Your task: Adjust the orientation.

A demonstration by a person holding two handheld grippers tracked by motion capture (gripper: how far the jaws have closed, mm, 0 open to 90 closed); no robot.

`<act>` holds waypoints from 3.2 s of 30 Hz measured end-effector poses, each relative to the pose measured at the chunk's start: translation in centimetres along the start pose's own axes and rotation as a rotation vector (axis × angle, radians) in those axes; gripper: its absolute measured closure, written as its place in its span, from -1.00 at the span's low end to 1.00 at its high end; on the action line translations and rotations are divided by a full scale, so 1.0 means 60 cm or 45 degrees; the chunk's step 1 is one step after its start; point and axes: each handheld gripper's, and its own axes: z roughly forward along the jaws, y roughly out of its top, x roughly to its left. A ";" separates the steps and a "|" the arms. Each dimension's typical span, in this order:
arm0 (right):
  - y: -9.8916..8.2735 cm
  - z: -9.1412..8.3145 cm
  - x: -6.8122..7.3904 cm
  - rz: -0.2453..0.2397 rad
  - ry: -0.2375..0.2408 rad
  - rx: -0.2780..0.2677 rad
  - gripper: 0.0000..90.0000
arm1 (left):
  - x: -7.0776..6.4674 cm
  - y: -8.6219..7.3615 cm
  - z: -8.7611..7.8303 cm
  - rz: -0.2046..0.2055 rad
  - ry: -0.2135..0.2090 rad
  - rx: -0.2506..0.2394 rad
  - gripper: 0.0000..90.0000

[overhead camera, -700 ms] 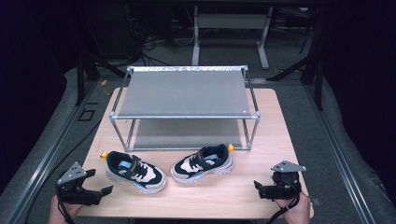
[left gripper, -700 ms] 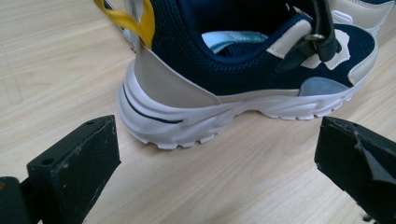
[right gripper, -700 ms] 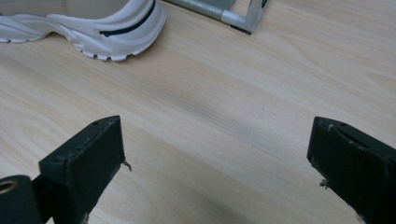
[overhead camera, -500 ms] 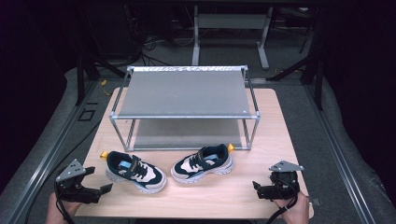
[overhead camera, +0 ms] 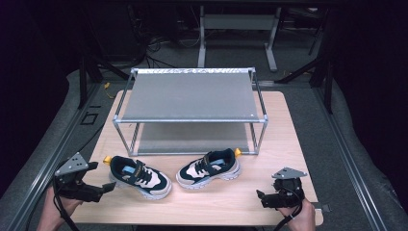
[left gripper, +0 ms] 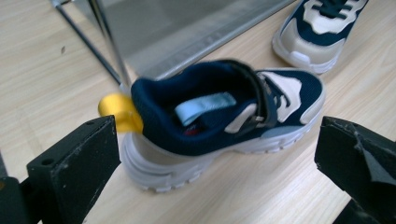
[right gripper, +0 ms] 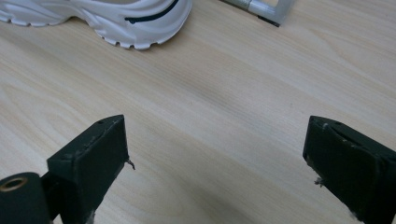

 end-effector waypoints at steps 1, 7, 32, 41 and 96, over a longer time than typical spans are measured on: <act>0.000 0.001 0.000 0.006 -0.003 0.001 -0.86 | -0.002 0.006 0.001 0.003 -0.004 -0.001 -1.00; 0.006 -0.001 0.005 -0.011 0.019 0.024 -0.85 | -0.024 0.043 0.024 0.104 -0.041 0.080 -1.00; 0.000 0.013 0.010 -0.001 0.060 0.021 -0.79 | -0.013 0.024 0.126 0.215 -0.243 0.355 0.12; -0.001 0.019 0.009 0.014 0.063 0.019 -0.77 | -0.013 0.026 0.126 0.335 -0.285 0.368 0.39; -0.003 0.025 0.014 0.057 0.118 -0.013 -0.81 | -0.006 -0.050 0.071 0.041 -0.034 0.013 -1.00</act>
